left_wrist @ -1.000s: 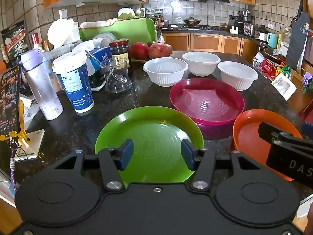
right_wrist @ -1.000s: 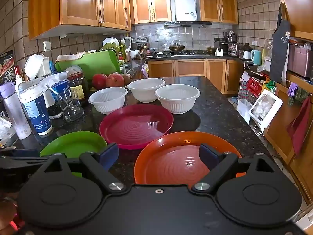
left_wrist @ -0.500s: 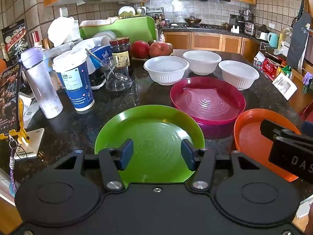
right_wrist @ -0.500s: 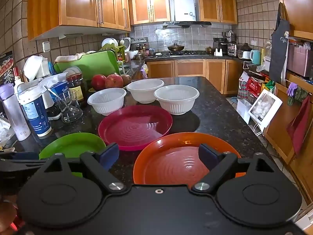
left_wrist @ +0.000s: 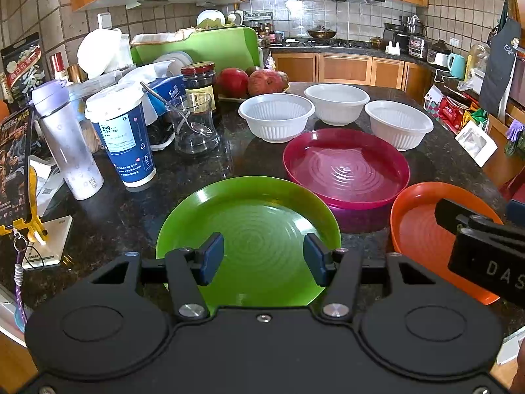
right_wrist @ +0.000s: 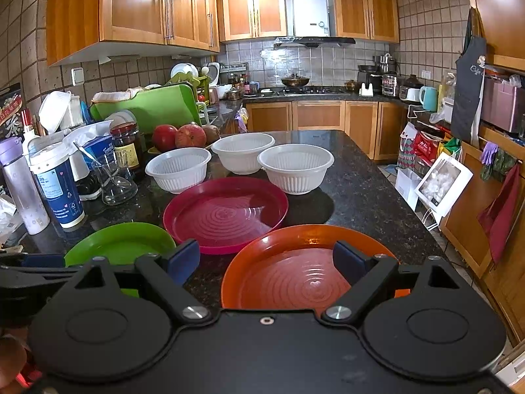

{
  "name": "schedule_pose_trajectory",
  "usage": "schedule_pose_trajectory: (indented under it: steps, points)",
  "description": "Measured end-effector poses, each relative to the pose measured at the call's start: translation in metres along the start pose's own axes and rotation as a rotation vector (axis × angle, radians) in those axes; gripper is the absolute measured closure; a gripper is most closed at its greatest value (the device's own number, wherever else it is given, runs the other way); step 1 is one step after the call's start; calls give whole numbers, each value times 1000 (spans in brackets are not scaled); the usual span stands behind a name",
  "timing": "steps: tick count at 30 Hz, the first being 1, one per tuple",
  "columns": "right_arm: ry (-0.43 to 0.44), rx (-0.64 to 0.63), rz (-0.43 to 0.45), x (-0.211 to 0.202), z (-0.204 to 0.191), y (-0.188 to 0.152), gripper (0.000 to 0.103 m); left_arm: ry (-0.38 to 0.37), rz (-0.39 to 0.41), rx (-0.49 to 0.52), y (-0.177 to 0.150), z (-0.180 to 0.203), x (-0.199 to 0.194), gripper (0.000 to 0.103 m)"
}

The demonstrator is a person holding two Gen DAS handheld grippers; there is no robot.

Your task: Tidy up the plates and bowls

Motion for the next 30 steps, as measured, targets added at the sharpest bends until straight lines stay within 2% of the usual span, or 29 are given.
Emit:
schedule_pose_trajectory:
  steps: [30]
  points:
    - [8, -4, 7, -2, -1, 1, 11, -2, -14, -9, 0, -3, 1, 44]
Point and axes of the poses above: each gripper's, at about its wrist camera, not at the fingertips, and x roughly the way its jaws point, z to its right, y to its top, the point moved 8 cm from there along x, roughly the way its jaws point, and after that the axes turned 6 degrees about -x, right-handed, at the moved point
